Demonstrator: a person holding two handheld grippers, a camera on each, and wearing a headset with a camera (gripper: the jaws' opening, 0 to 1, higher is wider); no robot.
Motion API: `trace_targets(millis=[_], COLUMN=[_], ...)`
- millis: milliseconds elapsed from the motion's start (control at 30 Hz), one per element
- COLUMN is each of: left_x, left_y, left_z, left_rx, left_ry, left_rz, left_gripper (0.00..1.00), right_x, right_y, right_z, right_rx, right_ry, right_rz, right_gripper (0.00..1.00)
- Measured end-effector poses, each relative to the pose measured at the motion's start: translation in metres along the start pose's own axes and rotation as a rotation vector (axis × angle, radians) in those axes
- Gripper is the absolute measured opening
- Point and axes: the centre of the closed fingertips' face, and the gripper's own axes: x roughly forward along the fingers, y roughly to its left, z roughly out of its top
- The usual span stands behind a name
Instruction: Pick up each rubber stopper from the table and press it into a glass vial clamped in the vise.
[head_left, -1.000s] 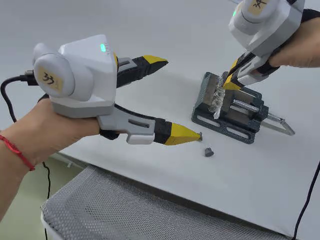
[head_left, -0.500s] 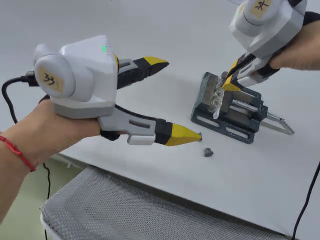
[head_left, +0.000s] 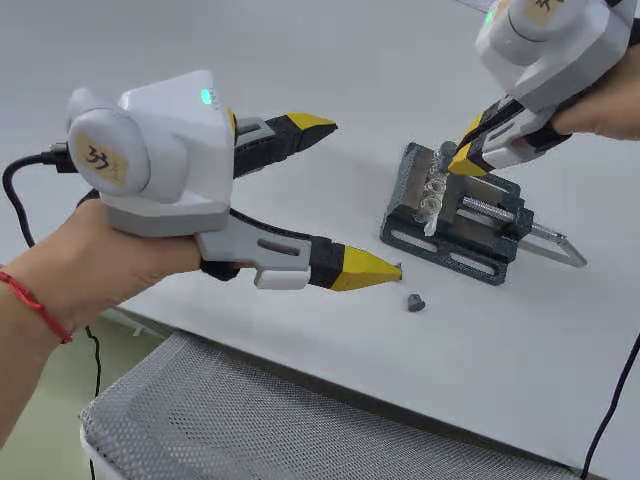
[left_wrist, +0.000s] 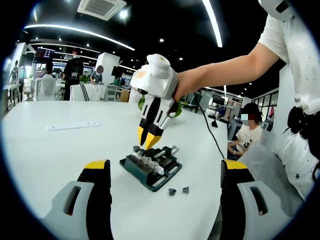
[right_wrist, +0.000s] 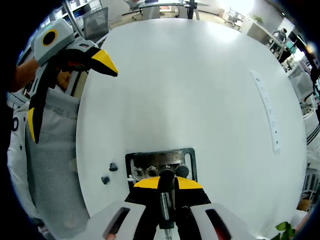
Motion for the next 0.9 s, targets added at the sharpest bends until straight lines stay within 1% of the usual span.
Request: trace_targets(millis=[133, 300, 533, 733, 900], left_x=[0.0003, 0.0012, 0.002, 0.0012, 0.0005], left_y=[0.0, -0.0007, -0.0008, 0.0001, -0.0001], left_z=[0.0004, 0.0013, 0.0013, -0.0003, -0.0011], left_rx=[0.001, 0.002, 0.003, 0.002, 0.001], left_ry=[0.0, 0.002, 0.003, 0.006, 0.007], left_rz=[-0.001, -0.002, -0.005, -0.007, -0.005], left_gripper=[0.91, 0.9, 0.9, 0.9, 0.9], right_x=[-0.0003, -0.0011, 0.0011, 0.0024, 0.005], right_y=[-0.0019, 0.0016, 0.0004, 0.0029, 0.0002], right_z=[0.0007, 0.0013, 0.0035, 0.0045, 0.0052], right_rx=[0.003, 0.003, -0.001, -0.003, -0.006], right_ry=[-0.014, -0.022, -0.038, -0.041, -0.04], right_rz=[-0.004, 0.001, 0.002, 0.013, 0.012], right_gripper=[0.03, 0.03, 0.0, 0.0, 0.0])
